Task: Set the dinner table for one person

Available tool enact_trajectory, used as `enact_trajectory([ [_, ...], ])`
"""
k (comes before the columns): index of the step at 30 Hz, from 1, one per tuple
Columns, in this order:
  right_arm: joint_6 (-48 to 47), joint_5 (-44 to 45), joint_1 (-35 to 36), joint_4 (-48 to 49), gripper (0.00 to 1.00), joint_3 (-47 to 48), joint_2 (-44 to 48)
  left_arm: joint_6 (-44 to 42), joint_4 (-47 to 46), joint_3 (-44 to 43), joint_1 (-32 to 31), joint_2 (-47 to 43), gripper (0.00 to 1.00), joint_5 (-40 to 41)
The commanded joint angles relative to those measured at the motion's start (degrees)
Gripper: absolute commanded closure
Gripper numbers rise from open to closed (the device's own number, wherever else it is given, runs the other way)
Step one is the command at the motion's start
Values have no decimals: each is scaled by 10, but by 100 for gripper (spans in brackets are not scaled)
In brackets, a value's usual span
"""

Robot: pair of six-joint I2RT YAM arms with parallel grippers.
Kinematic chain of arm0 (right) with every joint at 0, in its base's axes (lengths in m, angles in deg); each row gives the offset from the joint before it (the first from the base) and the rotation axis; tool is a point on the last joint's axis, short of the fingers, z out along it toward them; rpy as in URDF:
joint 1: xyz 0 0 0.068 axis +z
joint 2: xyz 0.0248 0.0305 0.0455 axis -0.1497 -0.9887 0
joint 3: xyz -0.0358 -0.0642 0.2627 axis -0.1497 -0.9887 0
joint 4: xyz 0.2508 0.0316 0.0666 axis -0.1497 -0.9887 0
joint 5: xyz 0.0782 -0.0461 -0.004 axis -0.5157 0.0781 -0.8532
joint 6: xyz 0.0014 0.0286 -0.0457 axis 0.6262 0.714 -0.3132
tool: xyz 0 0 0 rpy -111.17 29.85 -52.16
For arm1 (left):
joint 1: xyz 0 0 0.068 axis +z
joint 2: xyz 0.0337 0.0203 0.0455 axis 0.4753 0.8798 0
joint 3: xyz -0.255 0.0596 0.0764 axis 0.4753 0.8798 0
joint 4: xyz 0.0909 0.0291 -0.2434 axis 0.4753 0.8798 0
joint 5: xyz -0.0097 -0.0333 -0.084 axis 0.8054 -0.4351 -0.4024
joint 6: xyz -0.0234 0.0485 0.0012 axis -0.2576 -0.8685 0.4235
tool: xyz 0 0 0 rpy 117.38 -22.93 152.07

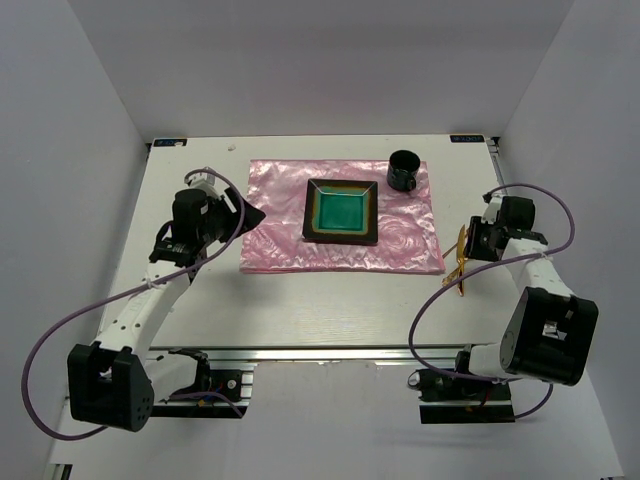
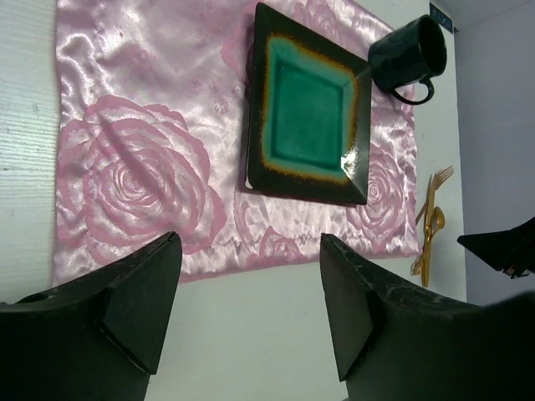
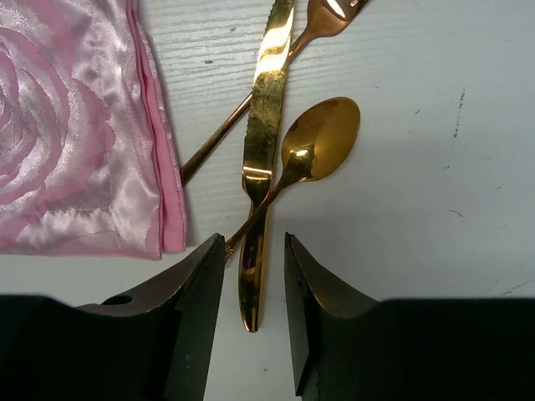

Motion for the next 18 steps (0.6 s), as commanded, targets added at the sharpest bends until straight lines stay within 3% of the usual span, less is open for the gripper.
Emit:
enact_trajectory([
  [1,36,15,0,31,59,2,-7,10,-10,-6,-1,-31,23,18],
  [8,87,60,-2,69,64,-3,-65,11,14,-20,0,-30,23,27],
  [18,127,59,-1,78,72,7,-125,18,31,-26,-1,-39,22,41],
])
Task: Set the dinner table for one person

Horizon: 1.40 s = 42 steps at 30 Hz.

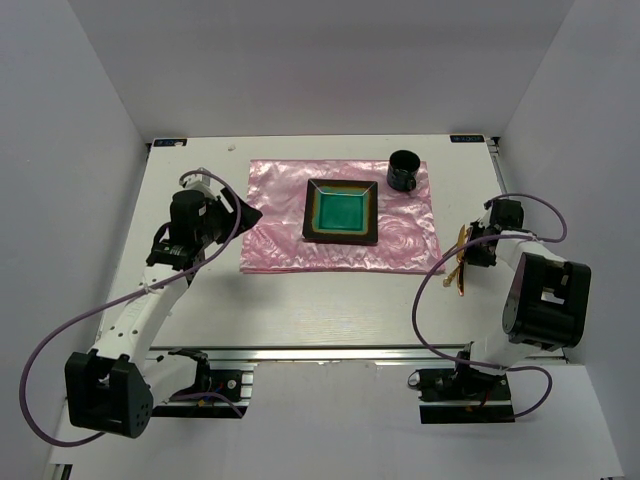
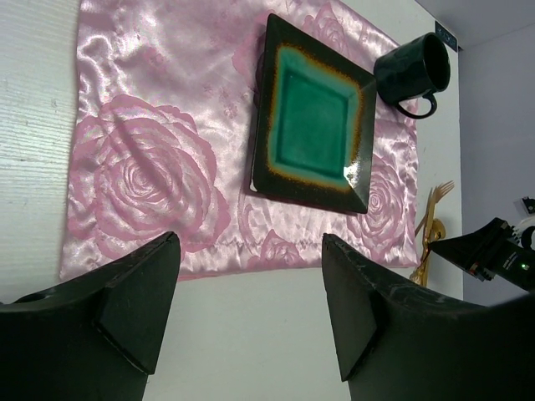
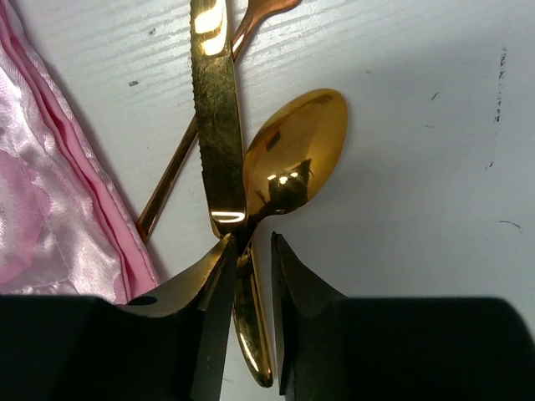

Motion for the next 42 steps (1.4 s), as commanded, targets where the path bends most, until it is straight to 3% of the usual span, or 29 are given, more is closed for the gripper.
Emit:
enact_trajectory([
  [1,23,14,-1,24,72,9,-16,-3,17,-26,0,-19,22,15],
  [12,35,33,-13,47,74,2,-45,-1,20,-30,-1,-17,22,13],
  [19,54,-8,-37,51,80,7,-43,1,20,-28,0,-18,22,10],
  [23,66,-25,-46,52,66,9,-44,5,16,-24,0,-18,22,7],
  [25,71,-28,-47,55,66,11,-48,7,15,-25,-1,-18,22,7],
  [28,76,-30,-47,58,69,13,-59,6,19,-29,-1,-17,21,7],
  [34,74,-25,-54,56,83,18,-72,13,18,-30,-1,-19,21,7],
  [42,59,-71,-86,64,99,11,-24,26,-9,-7,-1,-41,21,-9],
])
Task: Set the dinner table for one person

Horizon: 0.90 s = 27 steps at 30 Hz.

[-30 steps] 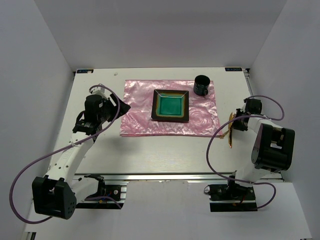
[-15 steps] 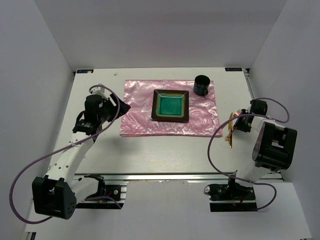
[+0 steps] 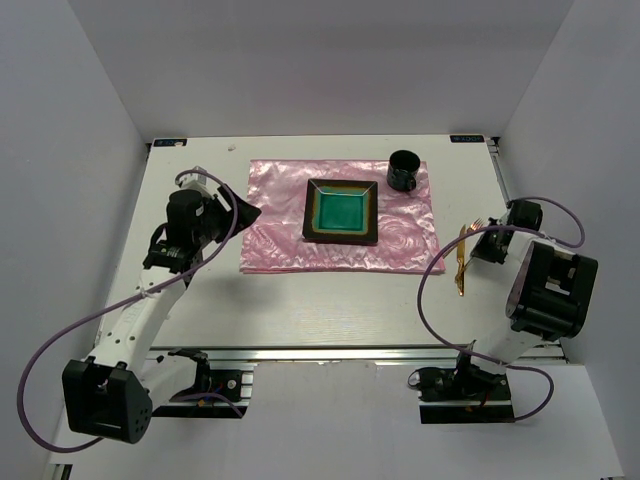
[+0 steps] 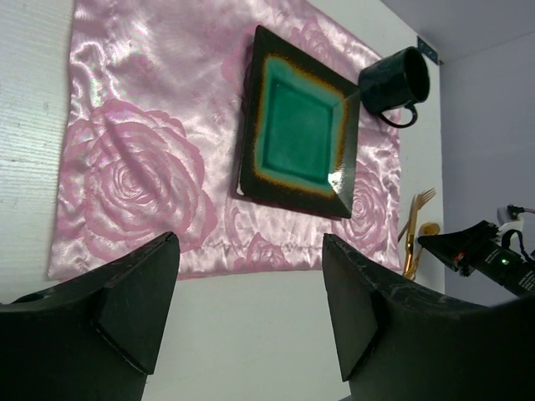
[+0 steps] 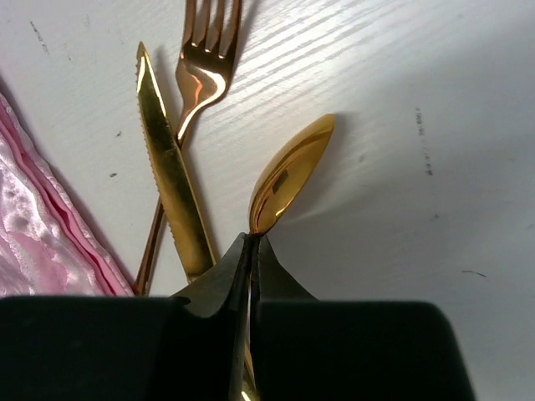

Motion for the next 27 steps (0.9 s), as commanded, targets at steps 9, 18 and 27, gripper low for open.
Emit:
enact_trajectory([
  [9,-77,-175,-32,-5,100,-8,117,11,-58,18,-1,-44,21,-32],
  [18,-198,-425,5,-59,100,7,139,10,-81,32,-1,-56,21,-43],
  [27,-165,-346,173,-7,100,22,126,11,-87,40,-1,-57,21,-47],
])
